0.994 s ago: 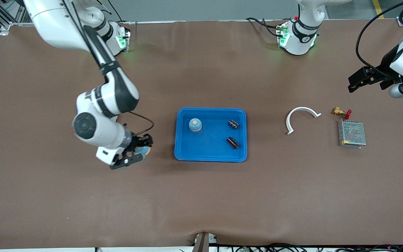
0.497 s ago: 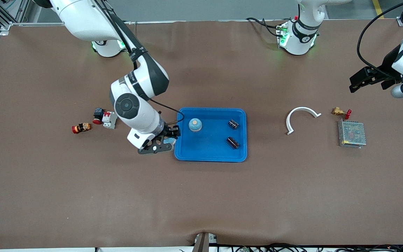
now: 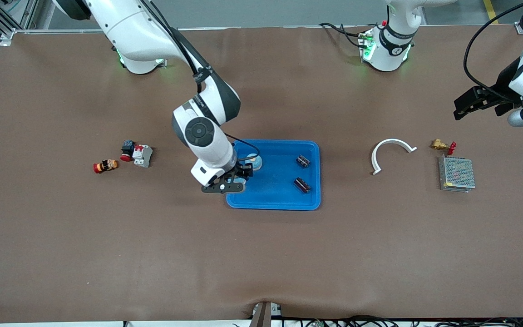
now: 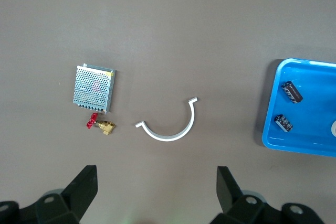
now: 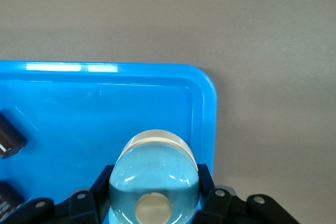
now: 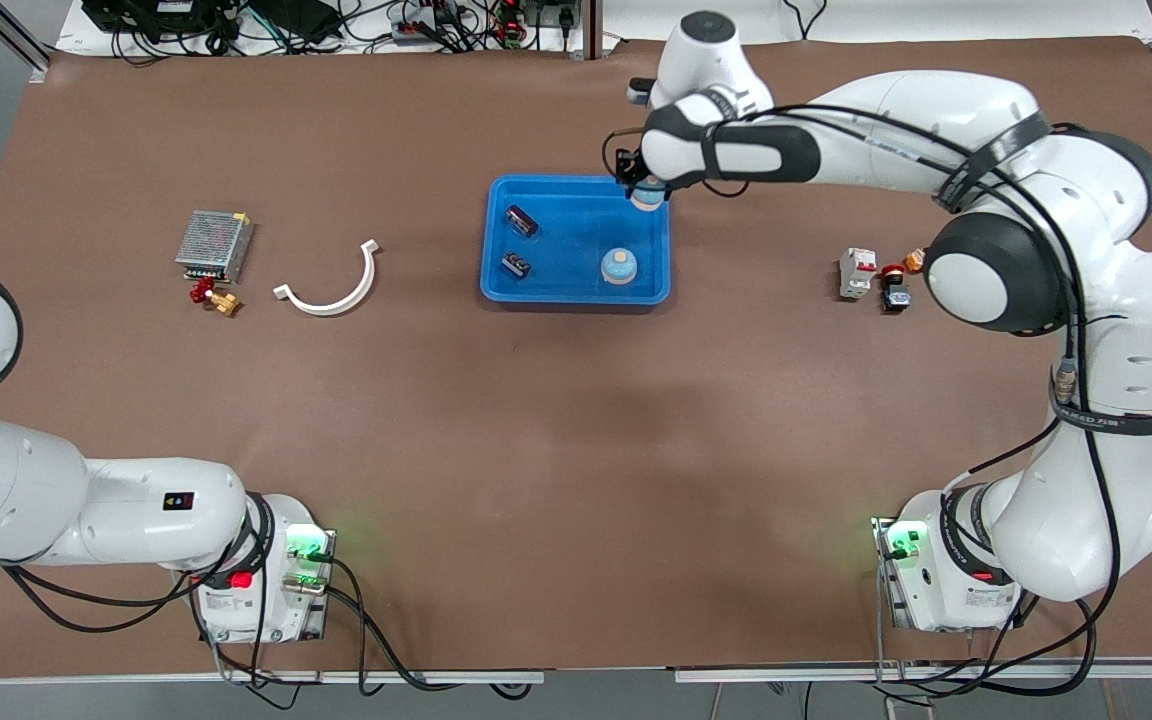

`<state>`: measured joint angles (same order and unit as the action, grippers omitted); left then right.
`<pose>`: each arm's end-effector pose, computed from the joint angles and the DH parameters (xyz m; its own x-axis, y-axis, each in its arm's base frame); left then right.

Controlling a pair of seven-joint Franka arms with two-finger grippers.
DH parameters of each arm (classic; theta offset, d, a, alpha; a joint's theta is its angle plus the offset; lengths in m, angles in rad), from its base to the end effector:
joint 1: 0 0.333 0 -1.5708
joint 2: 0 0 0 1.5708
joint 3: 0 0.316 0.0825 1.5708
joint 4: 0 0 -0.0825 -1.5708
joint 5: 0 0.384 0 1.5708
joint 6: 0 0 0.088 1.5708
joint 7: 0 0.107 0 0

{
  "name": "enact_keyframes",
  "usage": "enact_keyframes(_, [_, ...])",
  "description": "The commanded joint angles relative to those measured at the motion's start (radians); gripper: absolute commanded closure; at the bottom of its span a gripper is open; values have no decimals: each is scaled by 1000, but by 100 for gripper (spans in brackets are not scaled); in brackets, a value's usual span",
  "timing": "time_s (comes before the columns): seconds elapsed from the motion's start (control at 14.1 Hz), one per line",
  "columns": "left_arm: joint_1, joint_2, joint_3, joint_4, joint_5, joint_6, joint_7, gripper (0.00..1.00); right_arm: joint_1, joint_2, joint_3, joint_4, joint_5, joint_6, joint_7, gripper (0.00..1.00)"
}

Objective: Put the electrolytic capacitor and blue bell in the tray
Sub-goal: 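Carry the blue bell with the right gripper over the tray, then lower the bell beside the first bell and open the right gripper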

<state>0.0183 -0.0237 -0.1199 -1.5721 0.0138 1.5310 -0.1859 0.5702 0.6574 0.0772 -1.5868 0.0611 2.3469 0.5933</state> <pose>0.5405 -0.0544 0.6334 0.9963 0.0848 -0.0142 0.0845 -0.9962 -0.0196 0.5695 0.4217 0.2615 0.9995 -0.0070 0.0306 -0.0028 -0.9908 -0.1349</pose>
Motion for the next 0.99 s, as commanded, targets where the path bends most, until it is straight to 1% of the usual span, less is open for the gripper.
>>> enact_keyframes(0.0, [5,-16,0,3,-15,-9,-3,0,11,21,-11,8,-21,32,34,46])
enact_keyframes(0.14, [5,-15,0,3,-15,-8,-1,0,16,33,-13,8,-21,45,48,46])
enact_keyframes(0.43, [6,-15,8,11,-15,-8,9,0,30,71,-13,10,-21,113,71,46])
enact_keyframes(0.64, [6,-21,8,14,-12,-8,13,0,42,83,-19,18,-26,117,83,46])
enact_keyframes(0.71, [9,-18,9,29,-11,-8,17,0,46,96,-19,27,-26,118,83,46])
enact_keyframes(0.92, [25,-16,11,29,-12,-8,16,0,74,129,-40,57,-27,123,109,46])
